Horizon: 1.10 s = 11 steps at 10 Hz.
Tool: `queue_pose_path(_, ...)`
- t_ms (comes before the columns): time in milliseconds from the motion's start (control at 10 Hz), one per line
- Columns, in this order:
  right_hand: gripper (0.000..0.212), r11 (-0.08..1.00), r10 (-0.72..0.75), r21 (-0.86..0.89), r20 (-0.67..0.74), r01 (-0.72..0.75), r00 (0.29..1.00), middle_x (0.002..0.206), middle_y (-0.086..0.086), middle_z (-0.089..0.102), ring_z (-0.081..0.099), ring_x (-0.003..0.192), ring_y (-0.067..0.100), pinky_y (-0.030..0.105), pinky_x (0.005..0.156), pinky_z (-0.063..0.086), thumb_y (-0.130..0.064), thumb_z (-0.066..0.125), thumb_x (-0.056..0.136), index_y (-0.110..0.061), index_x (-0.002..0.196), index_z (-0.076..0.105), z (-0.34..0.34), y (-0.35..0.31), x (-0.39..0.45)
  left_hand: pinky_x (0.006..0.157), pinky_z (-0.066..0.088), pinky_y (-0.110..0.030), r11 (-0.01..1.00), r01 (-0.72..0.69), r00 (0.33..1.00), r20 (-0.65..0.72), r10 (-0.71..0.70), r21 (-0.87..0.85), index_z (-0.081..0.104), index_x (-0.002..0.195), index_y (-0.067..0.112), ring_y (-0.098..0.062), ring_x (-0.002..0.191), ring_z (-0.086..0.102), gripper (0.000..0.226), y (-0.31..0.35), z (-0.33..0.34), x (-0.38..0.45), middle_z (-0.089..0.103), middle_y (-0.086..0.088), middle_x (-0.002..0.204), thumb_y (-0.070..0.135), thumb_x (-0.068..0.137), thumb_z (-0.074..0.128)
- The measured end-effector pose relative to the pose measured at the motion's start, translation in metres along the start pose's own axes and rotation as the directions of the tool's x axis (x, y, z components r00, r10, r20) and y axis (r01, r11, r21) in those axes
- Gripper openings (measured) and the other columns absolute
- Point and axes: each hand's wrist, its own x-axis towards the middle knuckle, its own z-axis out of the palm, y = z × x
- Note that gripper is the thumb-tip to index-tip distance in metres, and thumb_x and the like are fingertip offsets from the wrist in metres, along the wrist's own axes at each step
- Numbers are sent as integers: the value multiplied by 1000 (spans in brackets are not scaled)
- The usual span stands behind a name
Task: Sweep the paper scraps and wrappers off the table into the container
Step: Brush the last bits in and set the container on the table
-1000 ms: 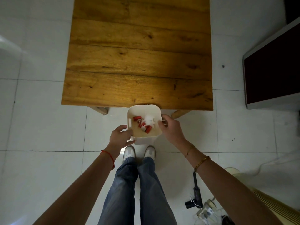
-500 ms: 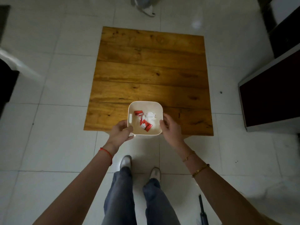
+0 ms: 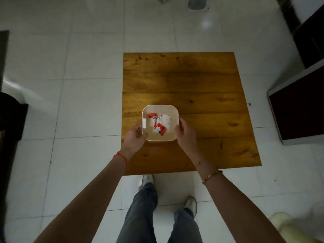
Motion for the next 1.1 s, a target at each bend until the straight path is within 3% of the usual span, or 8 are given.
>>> queue_pose_path(200,43,996,83,35,10,-83,997,125,5,61,57,100,8,15,67,50,-25,42,103,-15,144,41,27,-13,41,88,49,-33,1000,19,998,57,-19,-2,55,135,11,-27,117,60,40,3,-16,50,65,-9,125,16,95,53)
queue_pose_path(400,42,988,156,22,1,-156,988,125,0,59,57,105,10,14,65,48,-25,42,103,-16,144,42,26,-5,64,79,50,-27,999,14,988,154,-18,32,58,132,9,-29,117,62,38,7,-10,78,66,-11,126,20,97,50)
queue_pose_path(500,41,986,166,9,-6,-166,986,127,3,60,59,109,14,16,70,51,-25,42,103,-17,144,43,23,4,69,83,50,-29,1000,17,982,189,-20,20,55,134,10,-28,121,60,39,7,-1,81,65,-11,128,22,97,50)
queue_pose_path(700,40,987,159,25,6,-159,987,125,4,62,60,106,13,14,66,49,-23,42,103,-17,142,45,18,14,72,94,50,-37,999,37,983,178,-37,1,51,137,8,-29,123,57,42,1,15,81,62,-13,130,18,96,52)
queue_pose_path(800,42,986,164,40,21,-165,986,127,3,60,60,107,13,18,69,52,-26,41,104,-18,145,41,18,18,71,92,50,-34,999,46,987,157,-45,-3,50,138,8,-29,123,57,42,-3,19,82,62,-13,131,18,96,51)
queue_pose_path(900,48,985,173,19,33,-173,984,134,4,57,58,120,20,23,81,53,-32,41,103,-18,149,36,14,14,68,89,50,-32,999,6,990,139,-11,41,49,138,11,-29,122,58,42,3,18,76,62,-12,131,21,98,50)
queue_pose_path(1000,53,980,195,-38,20,-194,981,151,5,43,44,137,23,31,99,43,-38,39,103,-18,151,30,3,12,64,85,54,-33,993,-34,996,85,25,109,48,139,12,-28,117,61,44,6,14,73,63,-9,129,29,98,50)
queue_pose_path(1100,52,981,127,-146,-28,-130,991,156,3,37,36,143,22,35,109,36,-35,41,103,-21,152,30,-18,5,60,90,57,-44,979,-85,995,-40,94,183,46,138,17,-30,117,62,53,13,-3,61,62,-9,131,42,93,55)
